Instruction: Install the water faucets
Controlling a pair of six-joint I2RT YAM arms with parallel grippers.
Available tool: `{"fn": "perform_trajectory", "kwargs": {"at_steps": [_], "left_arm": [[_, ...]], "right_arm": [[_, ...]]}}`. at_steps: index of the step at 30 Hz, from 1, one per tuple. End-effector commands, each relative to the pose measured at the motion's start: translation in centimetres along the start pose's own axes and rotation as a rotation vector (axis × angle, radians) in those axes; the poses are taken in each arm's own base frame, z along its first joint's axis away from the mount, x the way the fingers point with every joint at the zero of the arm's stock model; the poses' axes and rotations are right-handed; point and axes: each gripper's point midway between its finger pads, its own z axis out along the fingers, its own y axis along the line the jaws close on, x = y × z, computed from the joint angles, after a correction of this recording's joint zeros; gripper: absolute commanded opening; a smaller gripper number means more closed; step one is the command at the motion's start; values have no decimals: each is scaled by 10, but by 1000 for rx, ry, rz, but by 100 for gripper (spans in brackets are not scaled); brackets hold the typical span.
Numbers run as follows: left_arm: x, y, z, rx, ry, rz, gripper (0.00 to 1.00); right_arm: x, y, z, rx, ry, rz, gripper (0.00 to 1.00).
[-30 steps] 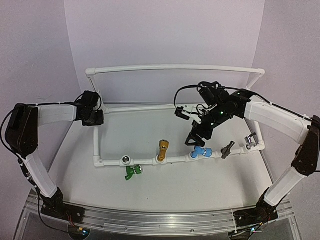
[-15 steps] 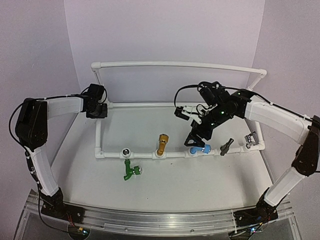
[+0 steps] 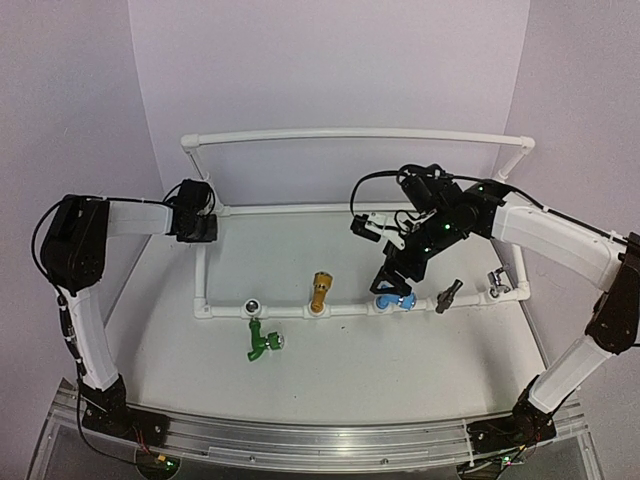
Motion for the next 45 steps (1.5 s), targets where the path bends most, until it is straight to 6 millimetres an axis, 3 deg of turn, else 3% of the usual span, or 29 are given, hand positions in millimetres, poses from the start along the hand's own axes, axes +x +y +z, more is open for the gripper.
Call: {"fn": "perform_trajectory", "kwargs": {"at_steps": [1,10,20,23,26,29,31,36,39,41,45], "left_arm": [[-17,-18,-44,41,-133,53,0],[26,-26,-92,63,-80,-1,0],[97,-49,-128,117,111,-6,0],[104,-50,-141,146,151,-11,1],[97,-53,-161,191,146,-5,6],[87,-56,-184,254,131,-5,22],[83,-56,-194,277,128,-3,41],[83,-54,-206,281,174,18,70],[81,-54,-214,299,172,-18,81],[78,-51,-219,303,151,-43,88],[76,-41,-219,267,123,-13,92]], "right_arm": [[-9,0,-14,12,-51,1,98],[-13,4,-15,-15,-69,-28,98],[-15,17,-22,-72,-73,-157,98],[-18,23,-25,-78,-56,-221,98],[-22,28,-26,-95,-31,-280,97],[-32,35,-27,-116,-41,-348,96],[-43,43,-29,-113,-54,-411,95],[-59,63,-29,-115,-33,-587,94],[-68,80,-28,-116,-35,-692,91],[-71,102,-22,-130,-29,-762,90],[-79,141,-10,-177,-46,-796,88]]}}
